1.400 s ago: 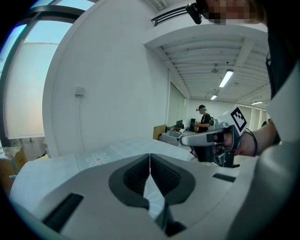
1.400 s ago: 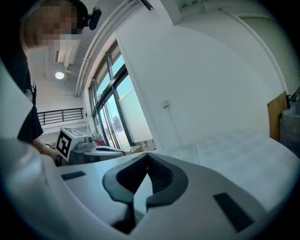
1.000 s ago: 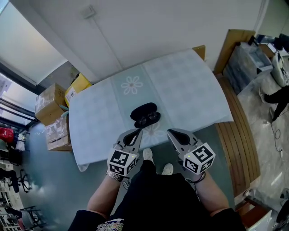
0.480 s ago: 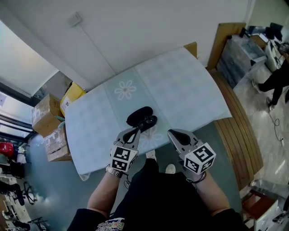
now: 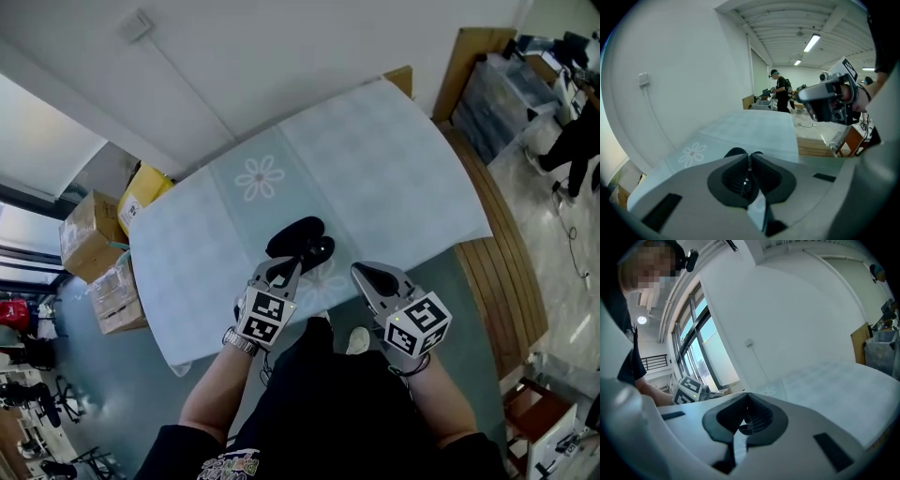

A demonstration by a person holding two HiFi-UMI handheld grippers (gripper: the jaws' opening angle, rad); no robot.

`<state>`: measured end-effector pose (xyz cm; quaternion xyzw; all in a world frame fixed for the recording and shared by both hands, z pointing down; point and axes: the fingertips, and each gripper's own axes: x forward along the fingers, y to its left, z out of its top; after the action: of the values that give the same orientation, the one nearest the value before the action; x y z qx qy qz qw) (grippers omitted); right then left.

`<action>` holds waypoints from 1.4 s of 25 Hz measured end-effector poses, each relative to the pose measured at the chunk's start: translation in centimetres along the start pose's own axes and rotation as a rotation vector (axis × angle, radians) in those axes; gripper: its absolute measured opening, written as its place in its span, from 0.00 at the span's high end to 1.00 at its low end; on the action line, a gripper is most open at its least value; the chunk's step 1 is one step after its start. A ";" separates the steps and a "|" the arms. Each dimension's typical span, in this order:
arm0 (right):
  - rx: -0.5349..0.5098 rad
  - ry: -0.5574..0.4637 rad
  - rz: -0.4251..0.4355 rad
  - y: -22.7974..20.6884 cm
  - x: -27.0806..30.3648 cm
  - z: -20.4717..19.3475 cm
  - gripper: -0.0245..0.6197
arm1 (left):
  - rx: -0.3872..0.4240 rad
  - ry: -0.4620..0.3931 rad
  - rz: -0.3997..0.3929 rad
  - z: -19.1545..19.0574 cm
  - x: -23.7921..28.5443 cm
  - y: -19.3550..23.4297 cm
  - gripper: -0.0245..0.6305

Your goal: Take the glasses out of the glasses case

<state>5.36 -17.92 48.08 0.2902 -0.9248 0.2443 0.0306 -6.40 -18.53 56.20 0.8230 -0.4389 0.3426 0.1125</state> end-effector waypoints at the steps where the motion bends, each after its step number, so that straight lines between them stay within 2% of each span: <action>1: 0.005 0.007 -0.003 -0.1 0.4 -0.2 0.93 | 0.007 0.017 -0.010 -0.5 0.4 0.1 0.91; 9: 0.025 0.056 -0.013 -0.4 3.1 -1.5 0.93 | 0.078 0.127 -0.078 -3.4 3.7 0.9 0.91; 12: 0.039 0.068 -0.027 -0.8 3.4 -1.9 0.93 | 0.098 0.165 -0.098 -4.1 4.8 0.9 0.81; 25: 0.085 0.076 -0.097 -3.1 4.2 -2.6 0.93 | 0.201 0.324 -0.178 -6.7 8.7 1.1 0.80; 31: 0.102 0.076 -0.111 -3.2 4.0 -3.1 0.93 | 0.208 0.388 -0.187 -7.6 9.2 1.0 0.81; 35: 0.113 0.073 -0.119 -3.4 3.5 -3.3 0.93 | 0.208 0.401 -0.188 -7.6 9.4 0.8 0.81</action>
<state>4.03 -20.63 53.10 0.3368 -0.8889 0.3042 0.0623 -6.99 -21.42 67.98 0.7830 -0.2916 0.5304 0.1436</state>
